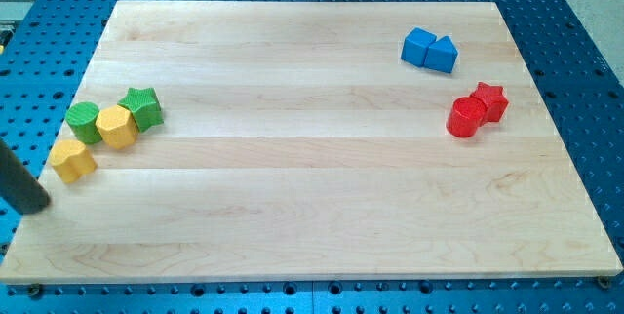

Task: Make a group of yellow and green blocks

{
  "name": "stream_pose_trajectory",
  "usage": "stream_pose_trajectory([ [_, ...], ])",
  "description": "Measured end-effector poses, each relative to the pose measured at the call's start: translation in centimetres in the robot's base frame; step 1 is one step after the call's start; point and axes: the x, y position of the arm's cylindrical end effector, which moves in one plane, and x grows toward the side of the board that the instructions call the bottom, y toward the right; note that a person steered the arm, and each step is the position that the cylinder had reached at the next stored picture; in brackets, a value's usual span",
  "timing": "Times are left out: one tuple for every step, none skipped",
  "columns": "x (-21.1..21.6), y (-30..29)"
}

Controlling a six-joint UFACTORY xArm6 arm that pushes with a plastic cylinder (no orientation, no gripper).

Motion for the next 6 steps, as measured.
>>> stream_pose_trajectory([
  [-1.5, 1.1],
  [-2.7, 6.1],
  [-3.5, 0.6],
  [-6.8, 1.0],
  [-11.9, 5.5],
  [-12.3, 7.1],
])
